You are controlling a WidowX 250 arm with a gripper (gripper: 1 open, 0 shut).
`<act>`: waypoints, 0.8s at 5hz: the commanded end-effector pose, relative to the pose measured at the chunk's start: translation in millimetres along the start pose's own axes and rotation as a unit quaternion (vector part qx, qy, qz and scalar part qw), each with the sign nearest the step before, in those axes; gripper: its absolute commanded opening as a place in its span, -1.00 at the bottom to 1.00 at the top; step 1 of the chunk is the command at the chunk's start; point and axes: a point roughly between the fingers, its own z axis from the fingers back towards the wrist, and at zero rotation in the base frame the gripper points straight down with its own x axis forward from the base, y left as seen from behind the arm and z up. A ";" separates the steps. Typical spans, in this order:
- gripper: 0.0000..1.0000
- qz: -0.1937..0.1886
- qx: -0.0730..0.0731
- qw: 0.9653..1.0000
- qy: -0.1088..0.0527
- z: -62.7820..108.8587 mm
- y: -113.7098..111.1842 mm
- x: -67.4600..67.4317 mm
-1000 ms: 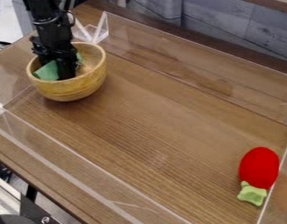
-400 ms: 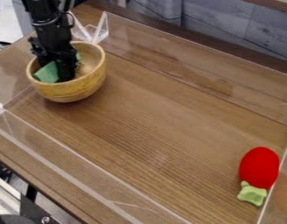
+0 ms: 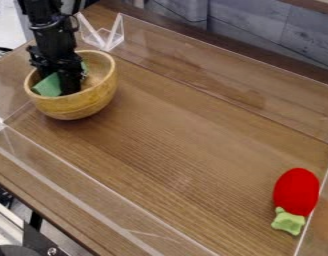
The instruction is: Remove the green stick from the brown bowl and put it on the table
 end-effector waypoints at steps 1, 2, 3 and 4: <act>-1.00 0.016 0.010 0.999 -0.027 28.4 15.0 -2.1; -1.00 0.007 0.005 0.999 -0.037 45.0 15.3 2.0; -1.00 0.005 0.000 0.999 -0.048 71.9 12.0 -0.3; -1.00 0.000 -0.004 0.998 -0.056 91.7 -0.1 -1.4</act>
